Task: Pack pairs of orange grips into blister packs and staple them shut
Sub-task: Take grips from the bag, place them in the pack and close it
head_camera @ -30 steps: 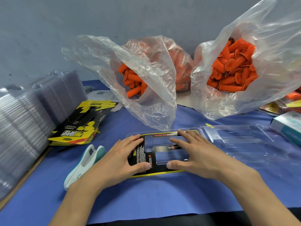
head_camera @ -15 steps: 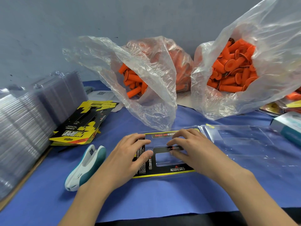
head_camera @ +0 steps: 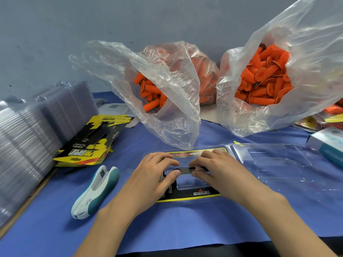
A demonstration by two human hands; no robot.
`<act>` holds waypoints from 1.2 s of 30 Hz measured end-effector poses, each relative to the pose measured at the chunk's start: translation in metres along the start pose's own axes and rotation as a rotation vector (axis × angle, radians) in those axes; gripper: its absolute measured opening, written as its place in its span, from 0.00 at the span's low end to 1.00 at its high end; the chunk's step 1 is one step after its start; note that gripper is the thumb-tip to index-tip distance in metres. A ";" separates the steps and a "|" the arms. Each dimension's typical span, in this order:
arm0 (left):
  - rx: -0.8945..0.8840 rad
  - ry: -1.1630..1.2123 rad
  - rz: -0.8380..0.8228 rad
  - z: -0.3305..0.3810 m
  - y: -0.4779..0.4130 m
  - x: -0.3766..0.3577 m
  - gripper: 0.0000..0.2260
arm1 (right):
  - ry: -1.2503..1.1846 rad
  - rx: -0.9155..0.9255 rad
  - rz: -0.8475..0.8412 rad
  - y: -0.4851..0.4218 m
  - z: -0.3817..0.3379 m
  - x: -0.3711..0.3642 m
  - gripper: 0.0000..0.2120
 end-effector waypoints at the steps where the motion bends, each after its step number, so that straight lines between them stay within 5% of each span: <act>1: -0.003 -0.004 -0.002 0.001 0.000 -0.001 0.13 | 0.006 0.005 0.003 0.000 0.000 0.000 0.14; 10: -0.004 0.020 0.066 0.003 -0.002 0.004 0.13 | -0.008 -0.004 0.028 0.002 0.001 0.003 0.17; 19: 0.052 0.352 0.409 0.026 -0.037 0.053 0.09 | -0.284 -0.063 0.232 -0.002 0.025 0.053 0.14; 29: -0.092 0.526 0.154 0.128 -0.155 0.008 0.07 | -0.878 -0.291 0.626 0.020 0.122 0.094 0.11; 36: -0.023 0.371 0.020 0.166 -0.268 -0.041 0.12 | -1.209 -0.550 0.836 0.031 0.193 0.106 0.11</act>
Point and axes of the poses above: each hand's wrist, its own y-axis away from the middle knuckle, its own x-axis out of the back of the hand, z = x × y, the point moved 9 cm from there along -y, towards the middle knuckle, and after that the axes turned 5 degrees about -z, right-handed, at the moved point
